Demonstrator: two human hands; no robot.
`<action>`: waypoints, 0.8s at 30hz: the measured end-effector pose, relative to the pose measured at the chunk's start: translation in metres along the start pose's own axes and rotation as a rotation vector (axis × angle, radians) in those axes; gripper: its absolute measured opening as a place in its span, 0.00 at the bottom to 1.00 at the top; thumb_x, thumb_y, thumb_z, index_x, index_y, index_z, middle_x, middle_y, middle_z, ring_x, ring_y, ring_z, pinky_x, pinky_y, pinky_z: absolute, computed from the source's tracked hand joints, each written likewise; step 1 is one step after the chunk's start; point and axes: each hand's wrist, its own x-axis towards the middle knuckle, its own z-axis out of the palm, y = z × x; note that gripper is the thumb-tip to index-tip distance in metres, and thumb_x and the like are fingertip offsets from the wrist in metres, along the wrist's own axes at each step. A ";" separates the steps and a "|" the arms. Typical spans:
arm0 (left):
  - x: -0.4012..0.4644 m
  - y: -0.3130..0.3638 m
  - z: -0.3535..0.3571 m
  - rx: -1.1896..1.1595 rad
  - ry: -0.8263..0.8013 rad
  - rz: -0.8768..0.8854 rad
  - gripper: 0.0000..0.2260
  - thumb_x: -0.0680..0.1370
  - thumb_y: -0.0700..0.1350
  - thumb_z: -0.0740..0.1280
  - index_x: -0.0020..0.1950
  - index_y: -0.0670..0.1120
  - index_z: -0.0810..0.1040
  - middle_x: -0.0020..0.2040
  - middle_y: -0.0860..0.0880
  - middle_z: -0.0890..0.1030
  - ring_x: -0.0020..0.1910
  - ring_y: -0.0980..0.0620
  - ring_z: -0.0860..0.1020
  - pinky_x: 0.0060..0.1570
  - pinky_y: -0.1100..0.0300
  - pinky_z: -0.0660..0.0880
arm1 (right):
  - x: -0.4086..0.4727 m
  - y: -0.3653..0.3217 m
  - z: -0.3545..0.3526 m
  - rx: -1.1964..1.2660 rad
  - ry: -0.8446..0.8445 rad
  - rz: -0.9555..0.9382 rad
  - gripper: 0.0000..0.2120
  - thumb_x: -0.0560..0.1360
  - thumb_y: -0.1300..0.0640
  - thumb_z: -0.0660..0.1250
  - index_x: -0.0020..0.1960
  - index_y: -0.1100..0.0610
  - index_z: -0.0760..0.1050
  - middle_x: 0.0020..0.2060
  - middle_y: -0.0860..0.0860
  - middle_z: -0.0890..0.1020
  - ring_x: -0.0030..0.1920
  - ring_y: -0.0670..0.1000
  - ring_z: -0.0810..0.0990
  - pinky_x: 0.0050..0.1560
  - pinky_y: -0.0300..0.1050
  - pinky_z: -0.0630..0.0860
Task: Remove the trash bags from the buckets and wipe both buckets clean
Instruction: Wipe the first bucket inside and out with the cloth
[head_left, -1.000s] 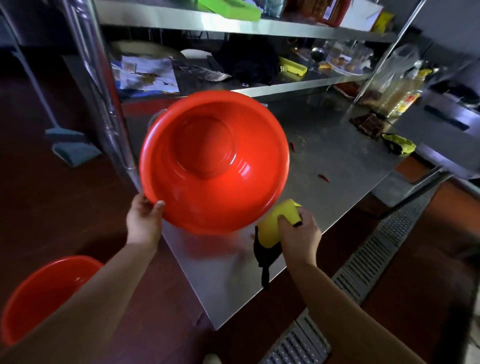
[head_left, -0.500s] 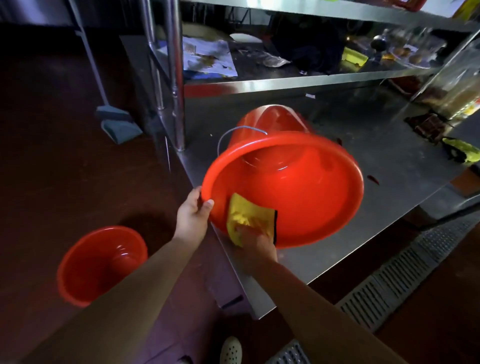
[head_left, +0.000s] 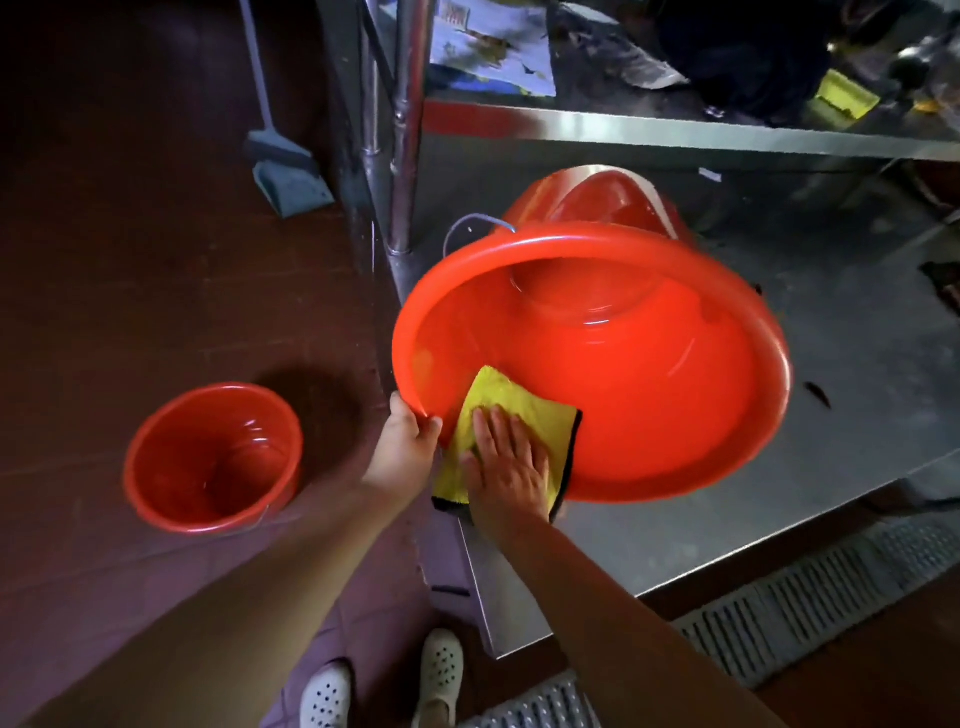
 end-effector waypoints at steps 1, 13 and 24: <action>0.001 0.003 0.002 0.003 0.006 0.016 0.12 0.79 0.38 0.61 0.61 0.40 0.64 0.48 0.45 0.75 0.46 0.49 0.74 0.43 0.64 0.66 | 0.007 0.001 0.001 0.008 0.034 0.010 0.27 0.79 0.43 0.49 0.76 0.48 0.55 0.75 0.48 0.59 0.76 0.51 0.54 0.72 0.50 0.50; 0.027 0.043 -0.016 0.182 -0.097 0.175 0.08 0.80 0.39 0.60 0.56 0.39 0.63 0.44 0.42 0.76 0.43 0.52 0.73 0.47 0.54 0.70 | 0.155 0.067 -0.007 0.129 -0.088 0.137 0.32 0.78 0.46 0.55 0.77 0.56 0.49 0.76 0.55 0.54 0.76 0.53 0.51 0.73 0.50 0.48; 0.023 0.029 -0.010 0.181 0.006 0.135 0.09 0.79 0.38 0.61 0.57 0.40 0.64 0.48 0.39 0.77 0.51 0.42 0.77 0.54 0.45 0.73 | 0.178 0.081 -0.003 -0.016 -0.221 0.135 0.36 0.76 0.32 0.45 0.77 0.50 0.42 0.77 0.51 0.44 0.77 0.52 0.41 0.73 0.57 0.38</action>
